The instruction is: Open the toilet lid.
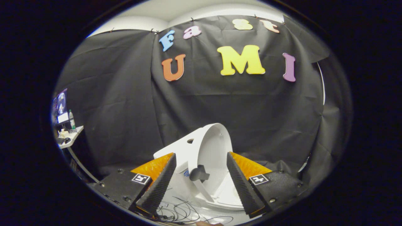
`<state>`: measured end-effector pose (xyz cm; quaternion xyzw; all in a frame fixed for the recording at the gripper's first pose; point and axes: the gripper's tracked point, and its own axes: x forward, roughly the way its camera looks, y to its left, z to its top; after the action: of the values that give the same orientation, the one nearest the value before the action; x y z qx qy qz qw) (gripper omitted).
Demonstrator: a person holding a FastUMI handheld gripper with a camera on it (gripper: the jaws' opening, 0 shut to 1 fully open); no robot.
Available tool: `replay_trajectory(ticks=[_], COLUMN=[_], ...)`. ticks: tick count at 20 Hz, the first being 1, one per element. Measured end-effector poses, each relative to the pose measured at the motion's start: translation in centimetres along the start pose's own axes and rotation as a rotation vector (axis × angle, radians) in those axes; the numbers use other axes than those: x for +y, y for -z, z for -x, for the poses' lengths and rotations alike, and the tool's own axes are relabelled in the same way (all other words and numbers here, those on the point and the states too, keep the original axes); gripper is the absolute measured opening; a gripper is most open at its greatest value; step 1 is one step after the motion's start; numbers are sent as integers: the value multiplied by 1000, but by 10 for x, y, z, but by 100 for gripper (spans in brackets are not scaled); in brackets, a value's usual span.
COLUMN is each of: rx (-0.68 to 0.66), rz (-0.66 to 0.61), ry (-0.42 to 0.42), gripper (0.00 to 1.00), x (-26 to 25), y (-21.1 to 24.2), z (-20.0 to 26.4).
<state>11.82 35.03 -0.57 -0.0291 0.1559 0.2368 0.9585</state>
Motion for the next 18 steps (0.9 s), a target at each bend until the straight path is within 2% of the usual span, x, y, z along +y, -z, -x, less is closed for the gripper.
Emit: replay_trajectory(ticks=[5, 10, 18], rx=[-43, -140, -286], rz=[-8, -6, -31], ry=[38, 83, 213], gripper=[99, 99, 99], x=[-30, -63, -125], y=[-5, -25, -43], z=[34, 89, 174])
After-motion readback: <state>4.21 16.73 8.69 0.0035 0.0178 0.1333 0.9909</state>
